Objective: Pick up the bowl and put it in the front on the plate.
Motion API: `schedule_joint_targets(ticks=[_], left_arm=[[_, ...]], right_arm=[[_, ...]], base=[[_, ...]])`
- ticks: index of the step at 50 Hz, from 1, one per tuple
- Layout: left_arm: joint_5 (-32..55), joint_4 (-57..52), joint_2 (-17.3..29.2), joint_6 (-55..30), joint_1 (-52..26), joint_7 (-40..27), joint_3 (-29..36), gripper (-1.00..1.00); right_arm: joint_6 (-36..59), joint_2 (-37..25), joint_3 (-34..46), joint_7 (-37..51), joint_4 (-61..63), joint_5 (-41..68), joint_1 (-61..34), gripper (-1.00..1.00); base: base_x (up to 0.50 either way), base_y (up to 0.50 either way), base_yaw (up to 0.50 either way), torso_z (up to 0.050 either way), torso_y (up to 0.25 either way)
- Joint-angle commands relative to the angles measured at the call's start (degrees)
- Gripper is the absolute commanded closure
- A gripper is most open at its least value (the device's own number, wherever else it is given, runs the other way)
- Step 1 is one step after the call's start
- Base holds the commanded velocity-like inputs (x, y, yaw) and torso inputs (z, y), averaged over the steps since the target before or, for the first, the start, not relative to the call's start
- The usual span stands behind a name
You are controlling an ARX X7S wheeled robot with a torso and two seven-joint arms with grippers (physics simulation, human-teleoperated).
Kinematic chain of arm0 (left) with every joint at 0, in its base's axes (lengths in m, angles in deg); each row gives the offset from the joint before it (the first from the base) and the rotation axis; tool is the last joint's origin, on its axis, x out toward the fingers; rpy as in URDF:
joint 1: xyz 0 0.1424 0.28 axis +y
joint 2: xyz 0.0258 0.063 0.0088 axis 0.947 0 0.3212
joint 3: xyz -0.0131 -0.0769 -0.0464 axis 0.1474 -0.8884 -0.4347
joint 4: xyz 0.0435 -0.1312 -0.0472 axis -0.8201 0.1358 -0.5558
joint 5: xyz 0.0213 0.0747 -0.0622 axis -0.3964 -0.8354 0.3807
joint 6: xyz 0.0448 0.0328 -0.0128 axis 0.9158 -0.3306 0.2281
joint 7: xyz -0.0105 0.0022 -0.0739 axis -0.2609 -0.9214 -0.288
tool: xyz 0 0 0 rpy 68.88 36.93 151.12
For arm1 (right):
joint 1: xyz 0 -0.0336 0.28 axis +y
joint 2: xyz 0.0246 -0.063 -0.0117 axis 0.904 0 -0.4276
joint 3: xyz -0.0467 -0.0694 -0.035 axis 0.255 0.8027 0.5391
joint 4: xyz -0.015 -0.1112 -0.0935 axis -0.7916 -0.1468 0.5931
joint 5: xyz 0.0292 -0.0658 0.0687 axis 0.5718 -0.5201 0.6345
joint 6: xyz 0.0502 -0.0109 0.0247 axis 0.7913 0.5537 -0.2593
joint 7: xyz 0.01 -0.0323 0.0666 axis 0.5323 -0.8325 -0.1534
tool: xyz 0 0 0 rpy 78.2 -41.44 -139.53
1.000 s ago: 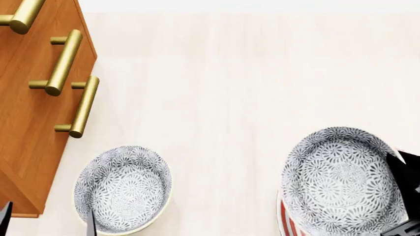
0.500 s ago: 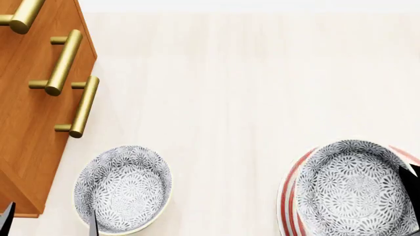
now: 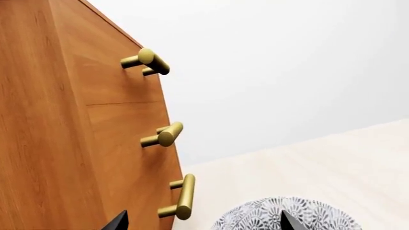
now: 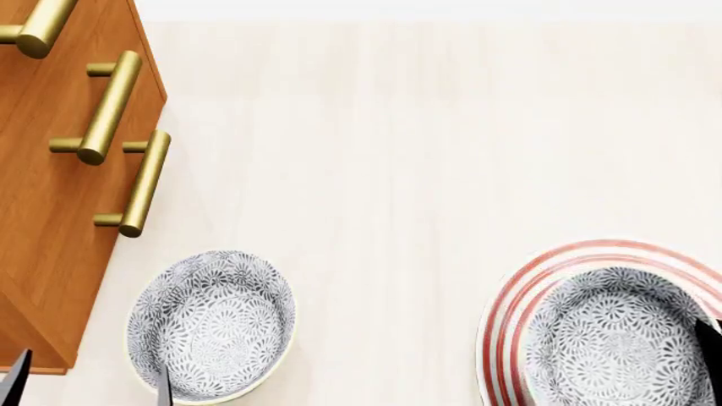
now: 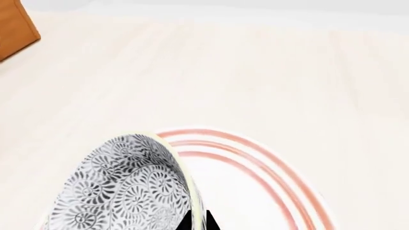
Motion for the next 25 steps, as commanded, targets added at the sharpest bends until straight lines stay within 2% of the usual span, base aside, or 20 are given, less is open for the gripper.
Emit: schedule_joint_targets(ticks=[1, 25], left_arm=[[-0.37, 0.25, -0.38, 0.02, -0.12, 0.52, -0.28, -1.0], [-0.01, 0.0, -0.14, -0.7, -0.3, 0.3, 0.0, -1.0]], right_arm=[[0.1, 3.29, 0.93, -0.49, -4.3, -0.89, -2.19, 1.0], [-0.46, 5.43, 3.26, 0.09, -9.5, -4.07, -2.91, 1.0]], base=[[0.0, 0.0, 0.0, 0.0, 0.0], [0.0, 0.0, 0.0, 0.0, 0.0]])
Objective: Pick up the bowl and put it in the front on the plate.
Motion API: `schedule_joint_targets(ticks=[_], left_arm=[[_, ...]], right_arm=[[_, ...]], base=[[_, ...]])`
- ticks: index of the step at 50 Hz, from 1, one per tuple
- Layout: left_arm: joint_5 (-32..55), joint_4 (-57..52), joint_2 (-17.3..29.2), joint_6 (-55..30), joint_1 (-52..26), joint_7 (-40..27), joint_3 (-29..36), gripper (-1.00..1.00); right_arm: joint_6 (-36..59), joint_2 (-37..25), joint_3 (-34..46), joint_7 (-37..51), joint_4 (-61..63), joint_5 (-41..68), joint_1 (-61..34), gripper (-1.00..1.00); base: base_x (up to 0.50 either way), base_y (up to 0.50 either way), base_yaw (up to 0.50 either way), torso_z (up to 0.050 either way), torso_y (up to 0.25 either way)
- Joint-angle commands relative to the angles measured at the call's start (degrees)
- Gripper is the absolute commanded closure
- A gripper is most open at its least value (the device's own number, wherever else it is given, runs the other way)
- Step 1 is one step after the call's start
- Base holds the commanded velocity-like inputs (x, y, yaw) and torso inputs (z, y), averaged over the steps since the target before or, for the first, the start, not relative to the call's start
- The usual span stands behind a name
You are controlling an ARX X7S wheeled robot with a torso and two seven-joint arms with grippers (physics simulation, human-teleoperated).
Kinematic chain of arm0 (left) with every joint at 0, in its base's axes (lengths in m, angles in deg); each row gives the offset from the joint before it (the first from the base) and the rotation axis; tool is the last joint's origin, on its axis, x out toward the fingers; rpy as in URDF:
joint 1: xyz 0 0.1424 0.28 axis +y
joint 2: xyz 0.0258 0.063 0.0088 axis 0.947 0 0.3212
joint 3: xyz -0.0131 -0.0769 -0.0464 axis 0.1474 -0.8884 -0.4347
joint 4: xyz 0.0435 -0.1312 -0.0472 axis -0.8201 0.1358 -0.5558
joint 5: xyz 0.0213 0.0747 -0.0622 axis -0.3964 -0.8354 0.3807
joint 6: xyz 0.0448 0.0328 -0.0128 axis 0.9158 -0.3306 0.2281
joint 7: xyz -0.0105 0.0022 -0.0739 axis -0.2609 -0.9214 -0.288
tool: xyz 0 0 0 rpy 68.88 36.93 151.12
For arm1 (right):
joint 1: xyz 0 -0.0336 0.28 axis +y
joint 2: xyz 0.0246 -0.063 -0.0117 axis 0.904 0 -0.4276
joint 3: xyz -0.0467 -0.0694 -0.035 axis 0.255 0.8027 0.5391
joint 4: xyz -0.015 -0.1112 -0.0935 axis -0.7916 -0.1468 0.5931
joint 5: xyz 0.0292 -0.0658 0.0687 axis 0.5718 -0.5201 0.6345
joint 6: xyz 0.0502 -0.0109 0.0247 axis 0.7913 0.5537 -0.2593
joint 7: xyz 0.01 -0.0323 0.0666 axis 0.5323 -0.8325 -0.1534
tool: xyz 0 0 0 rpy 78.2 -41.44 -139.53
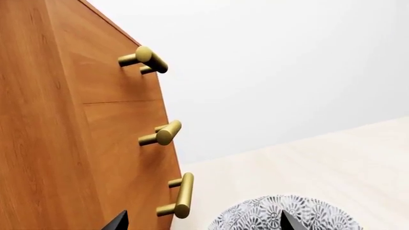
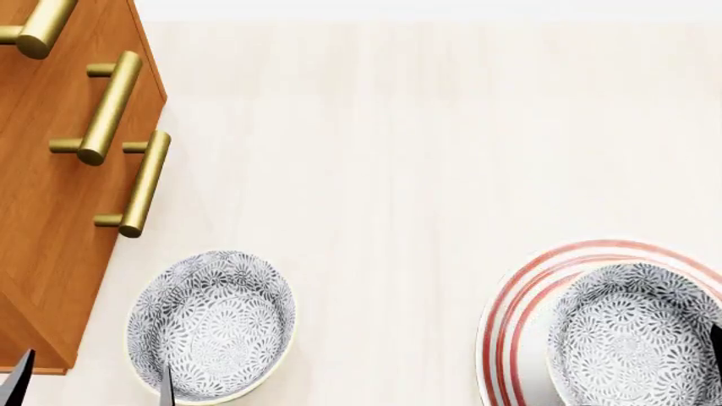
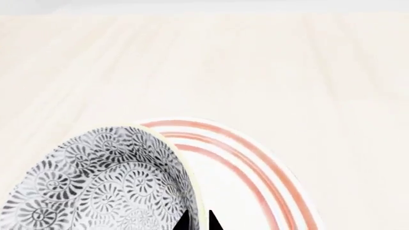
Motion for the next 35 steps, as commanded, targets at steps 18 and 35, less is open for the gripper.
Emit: schedule_joint_targets(ticks=[18, 35], left_arm=[[0.09, -0.03, -0.27, -0.64, -0.3, 0.33, -0.23, -1.0], [0.34, -0.1, -0.05, -0.73, -0.28, 0.28, 0.15, -1.0]], right_arm=[[-0.37, 3.39, 3.8, -0.69, -5.66, -4.95, -1.49, 1.0], [0.32, 0.24, 0.34, 0.97, -5.81, -3.79, -4.94, -1.0]], base=[[0.0, 0.0, 0.0, 0.0, -0.001], [0.0, 0.0, 0.0, 0.0, 0.0]])
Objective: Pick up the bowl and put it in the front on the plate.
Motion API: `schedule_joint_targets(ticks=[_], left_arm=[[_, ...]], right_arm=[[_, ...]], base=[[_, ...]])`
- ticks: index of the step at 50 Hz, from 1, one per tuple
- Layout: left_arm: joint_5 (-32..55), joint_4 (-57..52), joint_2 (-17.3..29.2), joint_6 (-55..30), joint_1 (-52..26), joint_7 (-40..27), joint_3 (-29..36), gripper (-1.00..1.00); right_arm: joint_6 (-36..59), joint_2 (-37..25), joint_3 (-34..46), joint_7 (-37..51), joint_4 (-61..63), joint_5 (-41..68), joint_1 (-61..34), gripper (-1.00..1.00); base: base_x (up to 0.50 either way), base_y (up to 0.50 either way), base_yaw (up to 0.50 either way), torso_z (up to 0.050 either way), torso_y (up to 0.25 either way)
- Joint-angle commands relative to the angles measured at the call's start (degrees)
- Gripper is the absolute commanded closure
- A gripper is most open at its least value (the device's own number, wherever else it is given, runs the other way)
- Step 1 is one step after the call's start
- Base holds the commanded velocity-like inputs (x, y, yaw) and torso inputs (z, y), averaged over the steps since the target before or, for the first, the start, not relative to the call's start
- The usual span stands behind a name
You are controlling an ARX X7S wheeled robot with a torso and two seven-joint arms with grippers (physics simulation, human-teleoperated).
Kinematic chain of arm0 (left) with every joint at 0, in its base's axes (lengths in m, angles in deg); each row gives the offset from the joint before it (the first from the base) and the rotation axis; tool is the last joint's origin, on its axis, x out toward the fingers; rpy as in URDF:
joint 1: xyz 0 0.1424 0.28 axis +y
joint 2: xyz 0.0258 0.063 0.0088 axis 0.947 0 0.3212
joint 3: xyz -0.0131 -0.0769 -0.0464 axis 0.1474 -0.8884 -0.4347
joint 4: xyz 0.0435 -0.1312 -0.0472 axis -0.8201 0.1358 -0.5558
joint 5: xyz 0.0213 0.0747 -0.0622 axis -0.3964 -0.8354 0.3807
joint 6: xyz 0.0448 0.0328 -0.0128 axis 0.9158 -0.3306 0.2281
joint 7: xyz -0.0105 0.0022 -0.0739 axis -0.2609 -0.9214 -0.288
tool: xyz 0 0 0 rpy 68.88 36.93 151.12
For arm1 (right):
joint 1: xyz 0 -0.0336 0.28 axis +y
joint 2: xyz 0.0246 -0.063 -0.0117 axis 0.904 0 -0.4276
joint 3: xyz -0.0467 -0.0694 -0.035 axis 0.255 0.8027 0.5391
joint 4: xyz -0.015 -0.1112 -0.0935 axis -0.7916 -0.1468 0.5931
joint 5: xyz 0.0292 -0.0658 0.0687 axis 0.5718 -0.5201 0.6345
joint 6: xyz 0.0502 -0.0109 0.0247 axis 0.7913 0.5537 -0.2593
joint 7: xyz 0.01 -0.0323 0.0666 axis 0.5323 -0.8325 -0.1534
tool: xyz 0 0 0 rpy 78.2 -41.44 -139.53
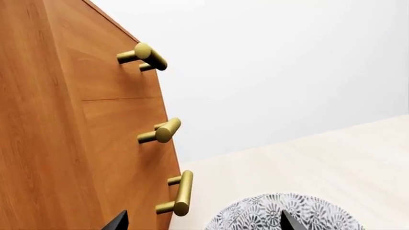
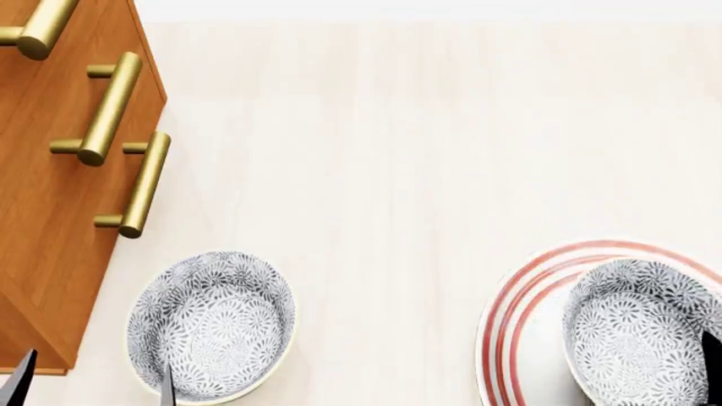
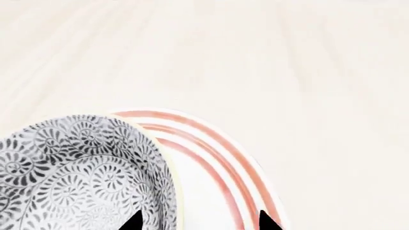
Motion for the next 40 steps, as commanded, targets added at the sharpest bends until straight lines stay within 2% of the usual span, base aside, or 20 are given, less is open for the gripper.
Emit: schedule_joint_targets(ticks=[1, 15, 23, 25, 29, 31, 34, 37, 40], left_arm=[[-0.34, -0.13, -0.35, -0.14, 0.01, 0.53, -0.33, -1.0], [-0.07, 0.01, -0.18, 0.21, 0.04, 0.5, 0.06, -1.0], [-0.14, 0.46, -0.11, 0.62, -0.09, 0.34, 0.24, -1.0], [-0.11, -0.07, -0.02, 0.29, -0.07, 0.3, 0.12, -1.0], [-0.3, -0.34, 0.12, 0.36, -0.15, 0.02, -0.09, -1.0], [-0.55, -0.99, 0.28, 0.18, -0.21, -0.1, -0.27, -1.0], [-0.66, -3.43, 0.7, -1.17, -0.38, -0.53, -1.43, -1.0], [-0.53, -4.88, 1.03, -1.89, -0.55, -0.88, -2.35, -1.0], [-0.42, -6.45, 1.49, -2.32, -0.5, -1.52, -3.58, -1.0]], right_arm=[[0.65, -0.97, -2.21, 0.49, -0.36, -0.06, -1.74, -1.0], [2.07, -5.81, -8.59, 3.2, 1.07, 2.96, -1.43, -1.0], [0.69, -8.36, -15.39, 2.35, 4.29, 5.69, 1.4, -1.0], [-0.07, -8.72, -19.28, 1.57, 5.82, 6.9, 3.51, -1.0], [-2.26, -5.88, -27.17, -0.36, 8.62, 11.3, 5.63, -1.0], [-5.46, -1.54, -31.05, -0.7, 12.97, 13.51, 5.82, -1.0], [-9.79, 3.42, -31.84, -6.06, 20.75, 14.14, 7.82, -1.0], [-9.23, 5.48, -33.84, -8.85, 25.42, 19.98, 9.88, -1.0], [-9.71, 9.68, -34.7, -6.06, 29.65, 25.62, 9.78, -1.0]], base=[[0.0, 0.0, 0.0, 0.0, 0.0], [0.0, 0.0, 0.0, 0.0, 0.0], [0.0, 0.0, 0.0, 0.0, 0.0], [0.0, 0.0, 0.0, 0.0, 0.0], [0.0, 0.0, 0.0, 0.0, 0.0], [0.0, 0.0, 0.0, 0.0, 0.0], [0.0, 0.0, 0.0, 0.0, 0.0], [0.0, 0.0, 0.0, 0.0, 0.0], [0.0, 0.0, 0.0, 0.0, 0.0]])
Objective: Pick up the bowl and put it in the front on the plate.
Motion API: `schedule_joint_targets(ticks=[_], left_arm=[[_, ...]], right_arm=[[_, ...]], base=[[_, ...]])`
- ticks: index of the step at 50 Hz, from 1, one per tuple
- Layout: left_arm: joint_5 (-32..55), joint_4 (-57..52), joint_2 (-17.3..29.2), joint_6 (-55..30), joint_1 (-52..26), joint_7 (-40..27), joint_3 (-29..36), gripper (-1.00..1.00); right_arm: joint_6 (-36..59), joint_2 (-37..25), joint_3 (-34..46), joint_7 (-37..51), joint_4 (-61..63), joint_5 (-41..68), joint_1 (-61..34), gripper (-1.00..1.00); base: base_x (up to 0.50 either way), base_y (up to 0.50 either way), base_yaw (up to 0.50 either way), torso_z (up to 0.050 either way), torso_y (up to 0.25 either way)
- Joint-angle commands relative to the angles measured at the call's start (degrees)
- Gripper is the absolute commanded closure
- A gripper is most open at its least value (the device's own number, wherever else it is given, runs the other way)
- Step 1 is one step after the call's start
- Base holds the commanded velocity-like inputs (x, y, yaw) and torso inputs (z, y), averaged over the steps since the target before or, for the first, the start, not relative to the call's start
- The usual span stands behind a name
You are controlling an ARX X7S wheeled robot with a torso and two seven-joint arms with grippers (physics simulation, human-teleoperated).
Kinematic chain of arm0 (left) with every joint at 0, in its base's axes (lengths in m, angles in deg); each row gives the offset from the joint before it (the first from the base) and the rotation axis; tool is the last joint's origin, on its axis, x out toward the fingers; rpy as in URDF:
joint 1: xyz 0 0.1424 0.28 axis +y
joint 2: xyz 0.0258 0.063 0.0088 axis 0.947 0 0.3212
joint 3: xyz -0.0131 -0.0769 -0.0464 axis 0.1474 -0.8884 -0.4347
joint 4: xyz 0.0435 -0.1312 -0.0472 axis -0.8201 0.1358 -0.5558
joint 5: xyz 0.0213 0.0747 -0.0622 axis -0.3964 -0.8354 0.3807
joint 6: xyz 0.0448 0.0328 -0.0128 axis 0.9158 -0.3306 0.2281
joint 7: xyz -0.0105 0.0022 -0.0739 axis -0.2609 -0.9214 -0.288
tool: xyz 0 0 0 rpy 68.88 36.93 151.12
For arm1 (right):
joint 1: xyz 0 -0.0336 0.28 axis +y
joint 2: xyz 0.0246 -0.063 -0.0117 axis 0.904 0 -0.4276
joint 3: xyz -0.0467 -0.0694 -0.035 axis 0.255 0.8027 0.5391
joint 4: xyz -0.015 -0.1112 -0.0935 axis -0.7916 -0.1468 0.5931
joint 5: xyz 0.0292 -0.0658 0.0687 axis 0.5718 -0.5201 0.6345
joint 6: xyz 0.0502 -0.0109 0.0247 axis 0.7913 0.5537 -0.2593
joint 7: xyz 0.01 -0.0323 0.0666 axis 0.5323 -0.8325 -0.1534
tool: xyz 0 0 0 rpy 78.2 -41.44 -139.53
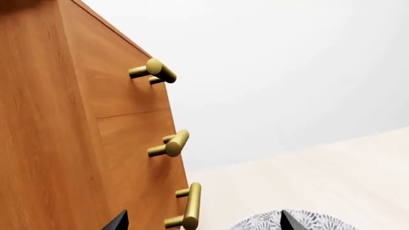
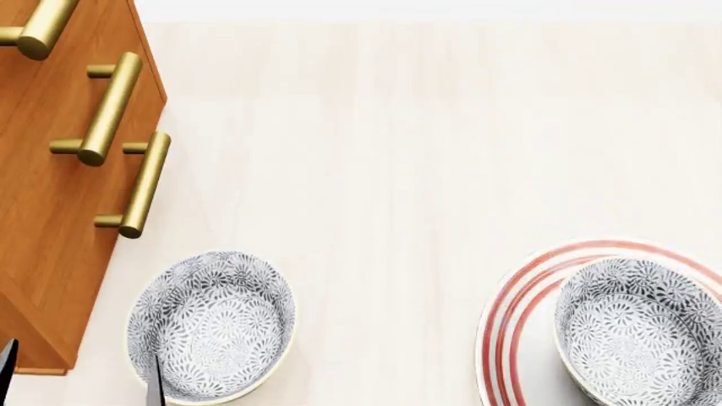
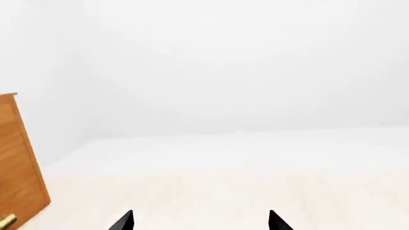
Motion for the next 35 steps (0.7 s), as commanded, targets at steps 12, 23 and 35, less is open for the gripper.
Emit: schedule_joint_targets(ticks=[12, 23, 35], left_arm=[[-1.84, -11.8, 1.89, -3.21, 0.82, -4.32, -8.43, -1.0], [-3.0, -14.4, 2.82, -2.21, 2.86, -6.11, -10.25, -1.0], [-5.57, -13.44, 4.62, 3.23, 6.77, -11.23, -14.85, -1.0]], right_arm=[[-13.13, 24.58, -6.75, -6.64, 24.66, 5.2, 5.62, -1.0], [-15.45, 32.56, -1.01, -8.53, 26.77, -1.75, 8.45, -1.0], [-23.13, 45.66, 8.82, -12.9, 16.4, -18.37, 6.31, -1.0]], base=[[0.0, 0.0, 0.0, 0.0, 0.0], [0.0, 0.0, 0.0, 0.0, 0.0], [0.0, 0.0, 0.0, 0.0, 0.0]])
